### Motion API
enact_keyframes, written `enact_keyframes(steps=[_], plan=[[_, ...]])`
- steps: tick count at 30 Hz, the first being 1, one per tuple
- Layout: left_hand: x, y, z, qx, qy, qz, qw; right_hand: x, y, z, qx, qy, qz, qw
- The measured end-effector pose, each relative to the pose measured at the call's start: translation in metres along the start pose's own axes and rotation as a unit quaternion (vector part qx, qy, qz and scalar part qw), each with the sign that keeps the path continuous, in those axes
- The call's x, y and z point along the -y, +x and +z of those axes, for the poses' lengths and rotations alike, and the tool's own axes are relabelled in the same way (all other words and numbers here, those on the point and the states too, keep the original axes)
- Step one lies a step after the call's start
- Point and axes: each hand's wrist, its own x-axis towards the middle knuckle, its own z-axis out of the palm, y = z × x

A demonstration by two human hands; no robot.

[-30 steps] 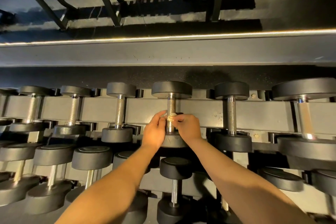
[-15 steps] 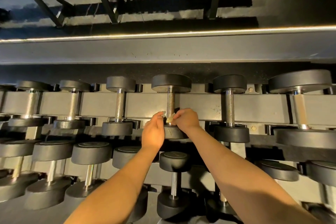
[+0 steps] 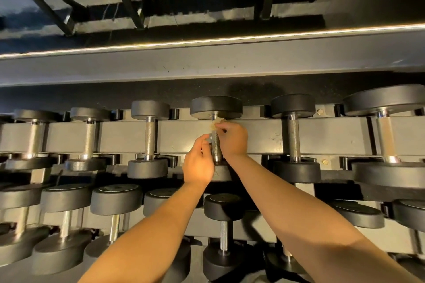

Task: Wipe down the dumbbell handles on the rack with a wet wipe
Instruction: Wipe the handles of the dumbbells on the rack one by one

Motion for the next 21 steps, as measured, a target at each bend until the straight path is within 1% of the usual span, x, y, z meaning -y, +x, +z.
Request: enact_keyframes(steps=[3,7,10,12,14,16,18,21], plan=[[-0.004,-0.004,-0.002,0.000,-0.004,-0.008,1.000,-0.017,-0.018,0.000,0.021,-0.008,0.030,0.999],[-0.006,-0.005,-0.005,0.010,-0.008,0.005,1.000,-0.023,-0.035,-0.008,0.062,-0.010,0.080,0.995],[-0.002,-0.008,-0.007,0.036,-0.055,0.033,0.997,-0.017,-0.047,-0.014,0.068,0.024,0.048,0.996],[-0.006,-0.010,-0.011,0.049,-0.068,0.066,0.994,-0.011,-0.053,-0.012,0.065,0.048,0.013,0.997],[-0.013,-0.009,-0.017,0.049,-0.072,0.087,0.992,-0.009,-0.054,-0.011,0.058,0.061,0.007,0.996],[-0.017,-0.001,-0.021,0.036,-0.078,0.080,0.993,-0.011,-0.050,-0.008,0.052,0.069,0.018,0.996],[-0.019,0.013,-0.021,0.005,-0.093,0.051,0.994,-0.013,-0.045,-0.005,0.033,0.061,0.026,0.997],[-0.022,0.032,-0.017,-0.041,-0.110,0.027,0.993,-0.016,-0.040,0.001,0.017,0.063,0.073,0.995]])
